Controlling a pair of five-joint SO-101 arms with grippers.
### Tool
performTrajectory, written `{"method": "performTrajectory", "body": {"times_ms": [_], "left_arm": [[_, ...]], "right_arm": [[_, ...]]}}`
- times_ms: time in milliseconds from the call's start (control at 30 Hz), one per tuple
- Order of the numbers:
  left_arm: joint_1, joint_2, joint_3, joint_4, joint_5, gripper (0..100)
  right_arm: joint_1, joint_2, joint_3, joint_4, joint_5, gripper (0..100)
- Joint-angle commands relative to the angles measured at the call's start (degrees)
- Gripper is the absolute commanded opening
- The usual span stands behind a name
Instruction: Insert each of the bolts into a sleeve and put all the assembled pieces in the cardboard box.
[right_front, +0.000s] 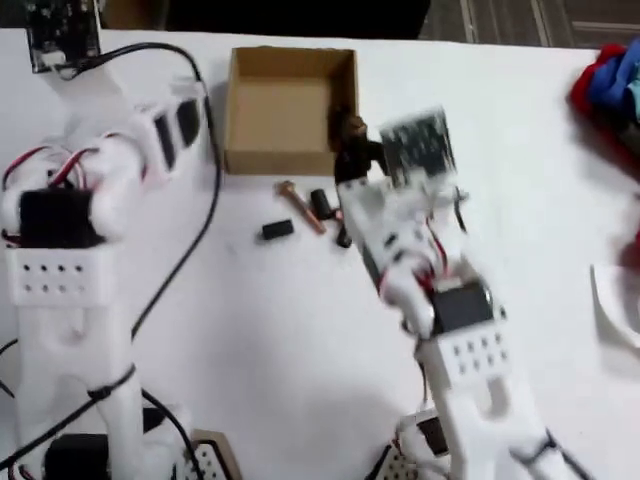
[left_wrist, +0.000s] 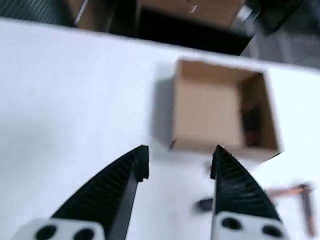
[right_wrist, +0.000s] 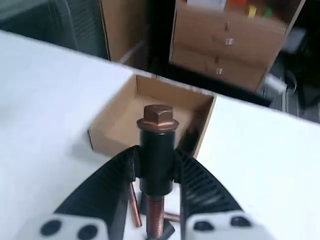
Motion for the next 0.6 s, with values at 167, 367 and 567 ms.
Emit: {"method": "performTrajectory", "body": {"times_ms": [167,367,567], "left_arm": [[-5.1,-0.8,8.6,1.7,-10.4,21],[-5.2,-0.7,10.6,1.8,-10.7,21],[-8.2,-0.6,10.6,1.8,-10.7,21]], "right_arm": [[3.2,35.1,-45.5,13.1,-8.9,2.0],[3.1,63.0,-77.2,20.2,-11.3,2.0],[3.5,90.5,-108.1,28.8,-11.4,2.0]]}}
